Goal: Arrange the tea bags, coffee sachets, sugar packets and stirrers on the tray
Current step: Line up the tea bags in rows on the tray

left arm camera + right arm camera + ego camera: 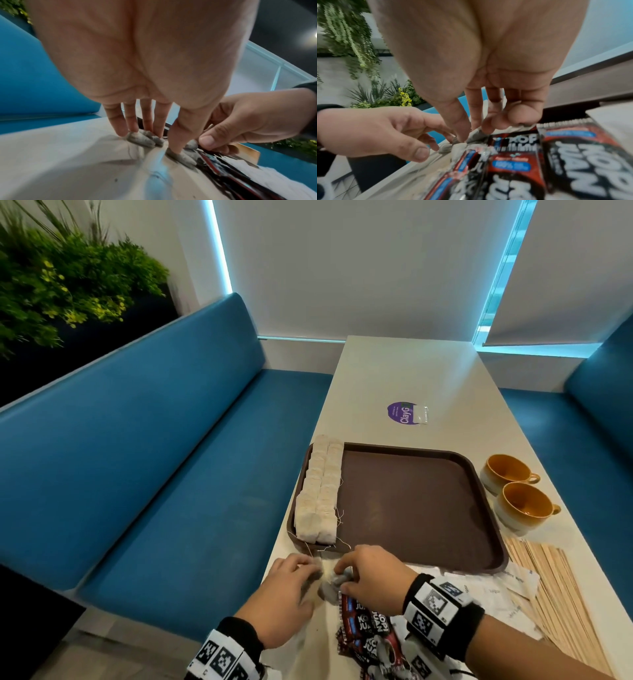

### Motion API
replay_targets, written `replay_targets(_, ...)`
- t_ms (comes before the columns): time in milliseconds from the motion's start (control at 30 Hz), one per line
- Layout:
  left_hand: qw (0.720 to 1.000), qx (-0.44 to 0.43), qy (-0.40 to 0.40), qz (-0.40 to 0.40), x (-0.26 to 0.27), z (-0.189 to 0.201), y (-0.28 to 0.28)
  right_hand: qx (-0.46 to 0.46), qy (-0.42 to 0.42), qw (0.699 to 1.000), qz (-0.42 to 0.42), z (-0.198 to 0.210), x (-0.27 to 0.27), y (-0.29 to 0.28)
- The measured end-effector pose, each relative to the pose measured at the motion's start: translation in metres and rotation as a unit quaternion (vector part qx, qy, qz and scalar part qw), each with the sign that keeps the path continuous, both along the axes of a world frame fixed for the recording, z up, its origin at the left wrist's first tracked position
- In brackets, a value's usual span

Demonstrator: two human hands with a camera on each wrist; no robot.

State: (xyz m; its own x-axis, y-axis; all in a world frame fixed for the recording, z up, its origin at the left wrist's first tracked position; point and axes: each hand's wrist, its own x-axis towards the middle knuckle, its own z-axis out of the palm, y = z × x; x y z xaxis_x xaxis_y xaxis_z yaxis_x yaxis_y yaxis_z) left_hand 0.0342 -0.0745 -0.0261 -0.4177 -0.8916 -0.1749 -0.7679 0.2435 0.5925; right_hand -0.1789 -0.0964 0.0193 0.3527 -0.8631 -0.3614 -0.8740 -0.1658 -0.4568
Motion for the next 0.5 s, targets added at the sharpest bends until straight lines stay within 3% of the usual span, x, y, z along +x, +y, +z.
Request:
replay_targets(267,1.0,-0.007,-0.007,0.003,0.008,0.008,0.038,0.003,-0.032,0.999,0.031,-0.004,0.0,0.017)
replay_targets(367,1.0,-0.004,0.0,0.006,0.01,0.015,0.041,-0.006,-0.05,0.999,0.003,0.0,-0.001,0.013)
replay_targets(500,0.994,-0.03,0.015,0.108,0.012,0.023,0.028,-0.055,0.023,0.997,-0.042,0.003,0.007,0.002)
